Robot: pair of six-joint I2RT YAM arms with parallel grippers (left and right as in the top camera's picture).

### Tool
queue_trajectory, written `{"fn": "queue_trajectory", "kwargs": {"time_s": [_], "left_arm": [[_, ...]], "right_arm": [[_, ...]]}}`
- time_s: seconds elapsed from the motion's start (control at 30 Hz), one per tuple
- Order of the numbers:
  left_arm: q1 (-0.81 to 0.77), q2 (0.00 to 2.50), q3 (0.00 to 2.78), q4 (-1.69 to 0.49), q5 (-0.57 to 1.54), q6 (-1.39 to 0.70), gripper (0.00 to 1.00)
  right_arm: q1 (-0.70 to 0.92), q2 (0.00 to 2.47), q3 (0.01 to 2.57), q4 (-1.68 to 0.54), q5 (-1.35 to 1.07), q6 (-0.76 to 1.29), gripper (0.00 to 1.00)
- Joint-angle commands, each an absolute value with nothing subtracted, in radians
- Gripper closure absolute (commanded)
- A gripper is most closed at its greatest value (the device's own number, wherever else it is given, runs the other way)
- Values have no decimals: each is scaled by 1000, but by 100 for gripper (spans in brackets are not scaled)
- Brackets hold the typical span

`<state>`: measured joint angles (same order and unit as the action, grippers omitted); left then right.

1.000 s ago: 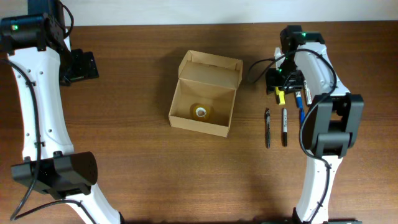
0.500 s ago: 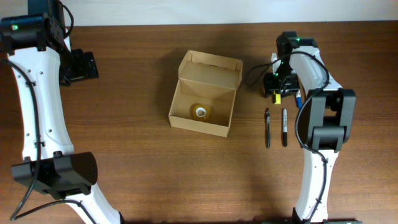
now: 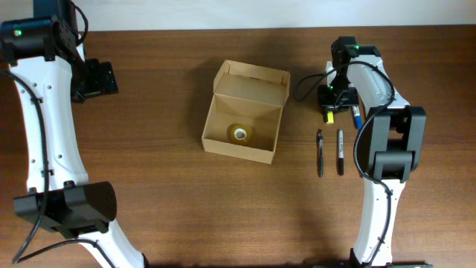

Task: Pack container
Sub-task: 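Move the right gripper to the yellow highlighter and grasp it, then carry the yellow highlighter into the box and release it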

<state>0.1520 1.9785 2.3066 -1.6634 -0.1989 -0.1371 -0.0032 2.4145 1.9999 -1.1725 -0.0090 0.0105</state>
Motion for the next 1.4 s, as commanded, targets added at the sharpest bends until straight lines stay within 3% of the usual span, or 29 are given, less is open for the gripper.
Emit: {"fn": "queue_trajectory", "kwargs": {"time_s": [0.0,0.33,0.67,0.9,1.17,1.37], "left_arm": [[155,1970,2300,-1665,-206,-129,0],[155,1970,2300,-1665,-206,-129,0],[155,1970,2300,-1665,-206,-129,0],[155,1970,2300,-1665,-206,-129,0],[155,1970,2300,-1665,-206,-129,0],[155,1970,2300,-1665,-206,-129,0]], "right_arm": [[-1,2444,1988,-1164,-22,39,96],[-1,2440,2139,-1320,-73,12,96],[15,2432,2705,-1600,-102,65,96],[142,2362,3005,-1697,-121,48,96],[402,2319,3018,-1699,-27,-63,96],[561,2323,2855,-1699,99,-170,96]]}}
